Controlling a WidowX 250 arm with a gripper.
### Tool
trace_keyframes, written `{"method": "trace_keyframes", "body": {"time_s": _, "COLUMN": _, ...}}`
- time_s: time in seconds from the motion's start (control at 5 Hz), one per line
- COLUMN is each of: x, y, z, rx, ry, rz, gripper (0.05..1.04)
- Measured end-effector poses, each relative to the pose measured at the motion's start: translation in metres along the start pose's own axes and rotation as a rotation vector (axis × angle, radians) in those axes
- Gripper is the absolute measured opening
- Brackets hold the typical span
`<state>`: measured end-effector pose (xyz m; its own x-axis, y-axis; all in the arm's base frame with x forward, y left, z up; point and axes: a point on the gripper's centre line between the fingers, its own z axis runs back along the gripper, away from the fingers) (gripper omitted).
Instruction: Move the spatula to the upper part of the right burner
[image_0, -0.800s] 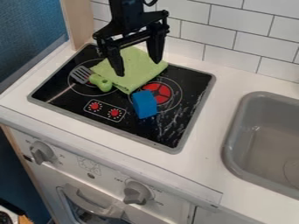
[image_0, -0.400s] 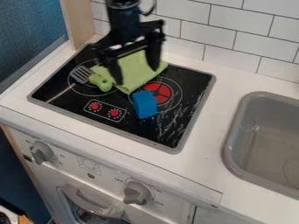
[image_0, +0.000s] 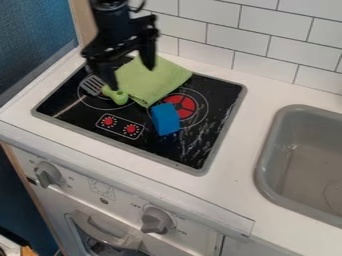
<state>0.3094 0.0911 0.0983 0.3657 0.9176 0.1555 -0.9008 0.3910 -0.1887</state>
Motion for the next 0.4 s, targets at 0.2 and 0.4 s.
{"method": "trace_keyframes", "body": {"time_s": 0.2, "x": 0.008, "y": 0.003, "z": -0.028, "rx": 0.075, "ry": 0.014, "rz": 0.019, "gripper": 1.001}}
{"method": "trace_keyframes", "body": {"time_s": 0.4, "x": 0.021, "y": 0.004, "z": -0.043, "rx": 0.126, "ry": 0.0, "rz": 0.043, "gripper": 1.001}}
